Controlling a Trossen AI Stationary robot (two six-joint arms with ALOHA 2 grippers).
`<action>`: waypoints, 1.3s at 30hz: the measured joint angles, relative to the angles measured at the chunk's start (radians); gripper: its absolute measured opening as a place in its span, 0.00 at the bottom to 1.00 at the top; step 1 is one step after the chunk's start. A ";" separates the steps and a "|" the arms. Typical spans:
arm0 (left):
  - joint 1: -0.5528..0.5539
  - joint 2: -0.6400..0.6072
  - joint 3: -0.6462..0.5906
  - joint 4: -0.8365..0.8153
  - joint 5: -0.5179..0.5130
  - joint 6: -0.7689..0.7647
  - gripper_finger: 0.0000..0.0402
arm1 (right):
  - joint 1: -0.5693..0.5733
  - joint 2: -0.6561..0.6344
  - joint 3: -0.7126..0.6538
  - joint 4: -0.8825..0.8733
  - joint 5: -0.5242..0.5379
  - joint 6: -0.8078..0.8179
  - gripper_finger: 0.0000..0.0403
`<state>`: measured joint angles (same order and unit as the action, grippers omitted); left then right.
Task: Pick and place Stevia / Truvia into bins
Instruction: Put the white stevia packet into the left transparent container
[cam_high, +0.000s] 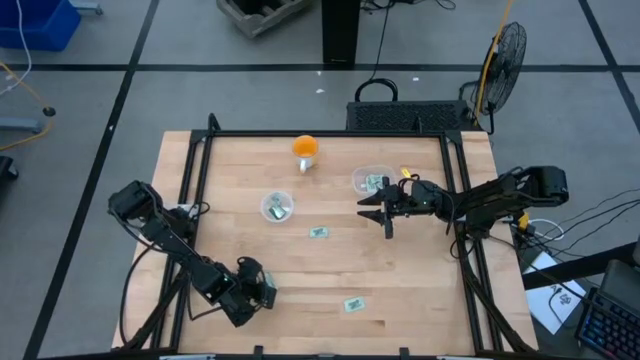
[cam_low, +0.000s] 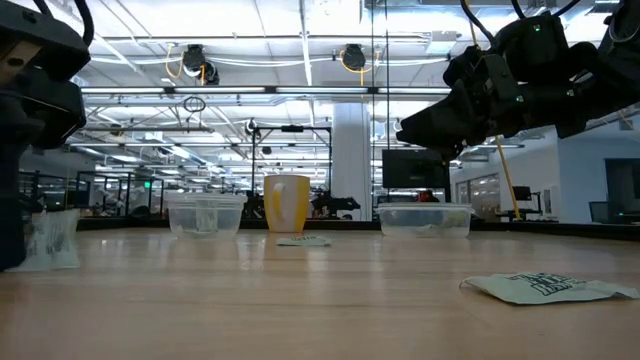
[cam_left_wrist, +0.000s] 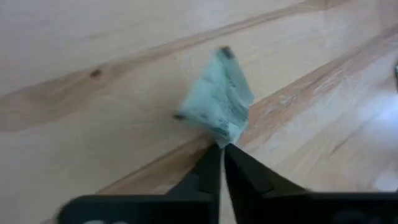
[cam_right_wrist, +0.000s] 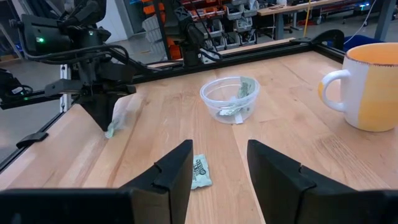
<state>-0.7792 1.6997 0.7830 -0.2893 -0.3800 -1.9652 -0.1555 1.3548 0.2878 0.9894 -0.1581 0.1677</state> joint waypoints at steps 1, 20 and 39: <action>0.000 0.000 0.000 -0.005 0.000 0.001 0.03 | 0.000 0.000 0.000 0.000 0.000 0.000 0.36; 0.002 -0.045 -0.001 0.009 -0.058 0.168 0.01 | 0.000 0.000 0.000 0.000 0.000 0.000 0.36; 0.064 -0.192 0.001 -0.077 -0.117 0.330 0.09 | 0.000 0.000 0.000 0.000 0.000 0.002 0.36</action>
<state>-0.7156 1.5080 0.7837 -0.3661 -0.4974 -1.6350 -0.1554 1.3548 0.2878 0.9890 -0.1581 0.1699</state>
